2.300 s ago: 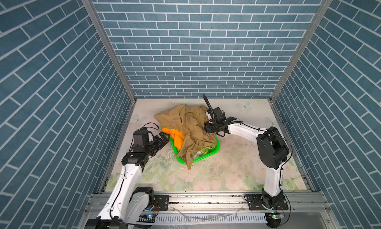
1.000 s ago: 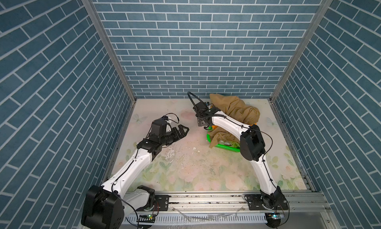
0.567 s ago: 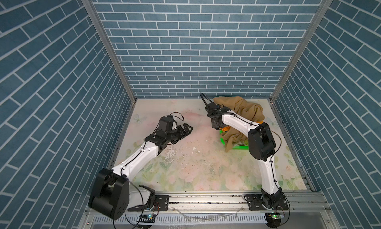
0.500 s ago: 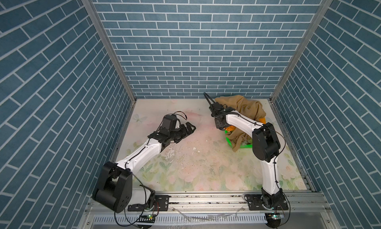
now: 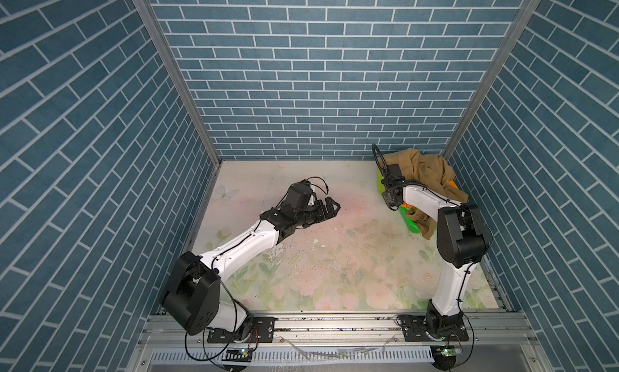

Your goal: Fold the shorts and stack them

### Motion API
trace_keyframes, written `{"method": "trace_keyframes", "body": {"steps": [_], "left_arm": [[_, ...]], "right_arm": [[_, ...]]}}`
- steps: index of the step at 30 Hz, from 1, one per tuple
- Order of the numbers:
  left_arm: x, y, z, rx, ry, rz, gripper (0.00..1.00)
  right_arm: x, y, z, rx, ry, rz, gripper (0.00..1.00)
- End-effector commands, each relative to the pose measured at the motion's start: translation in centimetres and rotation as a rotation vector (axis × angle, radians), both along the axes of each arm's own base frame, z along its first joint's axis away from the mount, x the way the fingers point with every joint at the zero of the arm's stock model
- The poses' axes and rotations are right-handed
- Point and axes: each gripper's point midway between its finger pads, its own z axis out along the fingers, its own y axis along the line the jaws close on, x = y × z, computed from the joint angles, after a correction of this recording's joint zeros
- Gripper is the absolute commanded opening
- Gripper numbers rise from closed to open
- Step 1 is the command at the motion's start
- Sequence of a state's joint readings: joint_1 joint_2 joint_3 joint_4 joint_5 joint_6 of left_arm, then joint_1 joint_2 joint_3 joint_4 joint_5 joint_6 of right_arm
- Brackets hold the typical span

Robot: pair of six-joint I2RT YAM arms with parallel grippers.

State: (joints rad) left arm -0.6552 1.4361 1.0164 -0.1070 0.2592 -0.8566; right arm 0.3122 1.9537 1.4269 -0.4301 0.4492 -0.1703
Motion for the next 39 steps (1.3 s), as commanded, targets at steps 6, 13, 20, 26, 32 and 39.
{"method": "trace_keyframes", "body": {"steps": [6,13,20,26,32,39], "left_arm": [[-0.8,-0.5,0.4,0.12,-0.104,0.021,1.0],[1.5,-1.9,0.9,0.257,-0.165,-0.013,1.0],[3.2,-4.3,1.7,0.301,-0.22,-0.059,1.0],[4.2,-5.2,2.2,0.317,-0.26,-0.083,1.0],[4.8,-5.1,2.5,0.35,-0.307,-0.092,1.0],[5.6,-5.4,3.7,0.384,-0.336,-0.12,1.0]], "right_arm": [[2.9,0.4,0.8,-0.037,-0.044,0.088,0.11],[2.5,0.6,4.0,0.07,-0.103,0.029,0.66],[2.6,0.0,6.5,0.207,-0.137,-0.093,0.74],[3.4,1.3,4.2,0.281,-0.059,-0.117,0.63],[3.2,1.1,1.8,0.283,-0.008,-0.137,0.4],[4.3,-1.2,1.6,0.255,0.007,-0.172,0.23]]}}
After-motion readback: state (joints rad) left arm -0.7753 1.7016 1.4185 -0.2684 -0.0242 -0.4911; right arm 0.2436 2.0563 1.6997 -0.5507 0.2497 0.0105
